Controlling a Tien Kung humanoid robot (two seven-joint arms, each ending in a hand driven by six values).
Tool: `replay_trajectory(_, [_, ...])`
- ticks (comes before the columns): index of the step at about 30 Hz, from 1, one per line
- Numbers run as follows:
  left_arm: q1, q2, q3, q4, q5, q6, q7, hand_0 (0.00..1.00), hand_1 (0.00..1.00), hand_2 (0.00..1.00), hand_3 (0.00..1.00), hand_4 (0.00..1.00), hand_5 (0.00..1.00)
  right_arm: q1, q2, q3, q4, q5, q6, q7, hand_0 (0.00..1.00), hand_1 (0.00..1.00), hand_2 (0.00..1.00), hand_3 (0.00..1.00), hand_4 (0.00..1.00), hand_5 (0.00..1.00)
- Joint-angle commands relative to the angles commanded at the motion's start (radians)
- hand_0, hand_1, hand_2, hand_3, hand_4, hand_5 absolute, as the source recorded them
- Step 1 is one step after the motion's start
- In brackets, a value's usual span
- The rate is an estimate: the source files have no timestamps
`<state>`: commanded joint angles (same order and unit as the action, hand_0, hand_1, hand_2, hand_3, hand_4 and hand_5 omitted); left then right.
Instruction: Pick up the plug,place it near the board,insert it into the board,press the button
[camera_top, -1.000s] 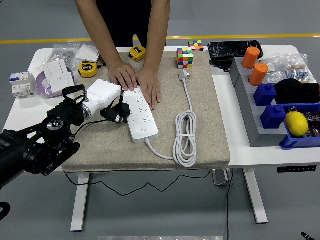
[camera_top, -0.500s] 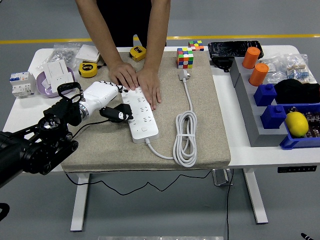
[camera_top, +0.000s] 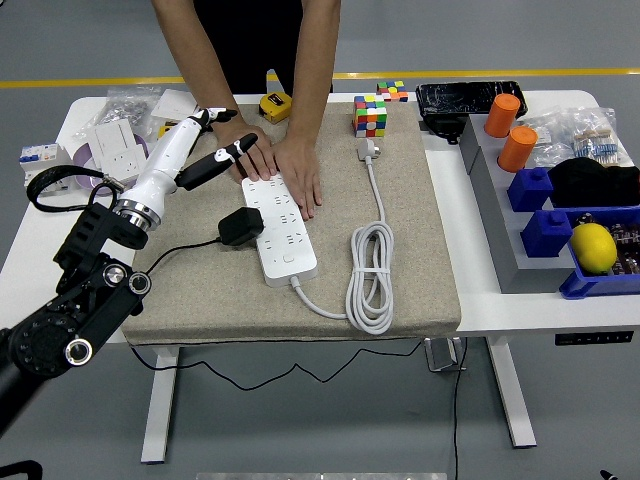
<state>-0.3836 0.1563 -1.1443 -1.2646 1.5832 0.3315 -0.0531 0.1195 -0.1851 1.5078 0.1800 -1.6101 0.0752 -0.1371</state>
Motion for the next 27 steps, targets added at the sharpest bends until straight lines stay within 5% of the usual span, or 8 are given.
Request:
replay_trajectory(6, [0.176,-0.023,-0.052,-0.179,-0.247,-0.036,-0.024,0.876,0.928,0.877,0.855,0.998,0.998,-0.002,0.003,0.002,0.0,0.006,-0.002,0.003,0.998,0.869,0.798,0.812,0.998,0.992])
replay_trajectory(13, [0.303,0.01,-0.04,-0.209,-0.532,-0.109,0.013,0.92,0.934,0.886,0.861,0.998,0.998,0.001,0.002,0.001,0.0,0.014,-0.003,0.006,0.998,0.868,0.799,0.811,0.998,0.994])
replay_trajectory(19, [0.316,0.032,-0.046,-0.126,-0.349,-0.153,0.087,0.935,0.935,0.881,0.859,0.998,0.998,0.003,0.001,-0.002,0.0,0.018,-0.003,0.008,0.998,0.865,0.798,0.811,0.998,0.995])
replay_trajectory(27, [0.273,0.046,-0.03,-0.074,-0.06,-0.173,0.132,0.954,0.937,0.879,0.857,0.998,0.998,0.003,0.0,0.0,0.0,0.015,-0.002,0.007,0.998,0.862,0.796,0.811,0.998,0.995])
